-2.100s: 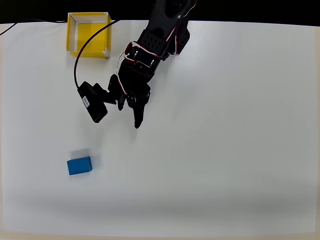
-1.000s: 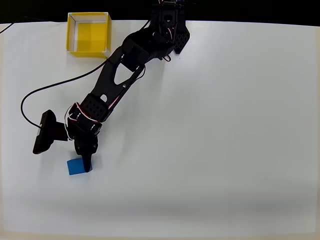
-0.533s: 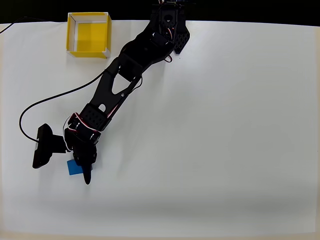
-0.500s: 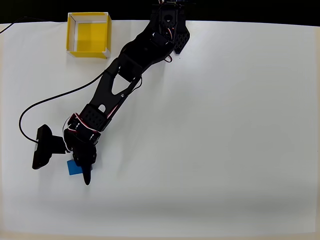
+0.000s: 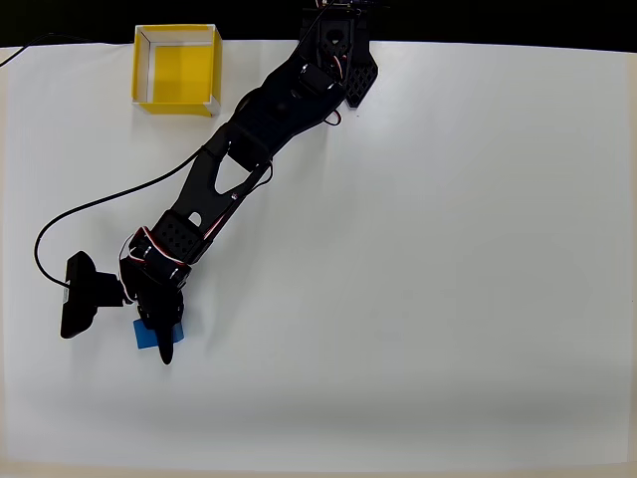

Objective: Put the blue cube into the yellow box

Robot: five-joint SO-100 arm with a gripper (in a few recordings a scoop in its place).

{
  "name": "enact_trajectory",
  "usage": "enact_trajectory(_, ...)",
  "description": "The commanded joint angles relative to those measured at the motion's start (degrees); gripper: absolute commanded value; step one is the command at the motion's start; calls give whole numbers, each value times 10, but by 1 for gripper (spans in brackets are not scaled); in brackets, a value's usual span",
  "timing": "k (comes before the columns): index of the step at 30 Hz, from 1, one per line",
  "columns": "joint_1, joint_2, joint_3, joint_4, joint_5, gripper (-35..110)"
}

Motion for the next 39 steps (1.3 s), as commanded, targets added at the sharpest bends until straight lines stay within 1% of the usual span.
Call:
enact_trajectory(1, 8, 40, -73, -15, -4, 53)
enact_trajectory(11, 5, 22, -90, -31, -1, 44)
enact_trajectory(21, -8, 11, -100, -41, 1, 44)
enact_trajectory(39, -21, 4, -102, -38, 10, 29)
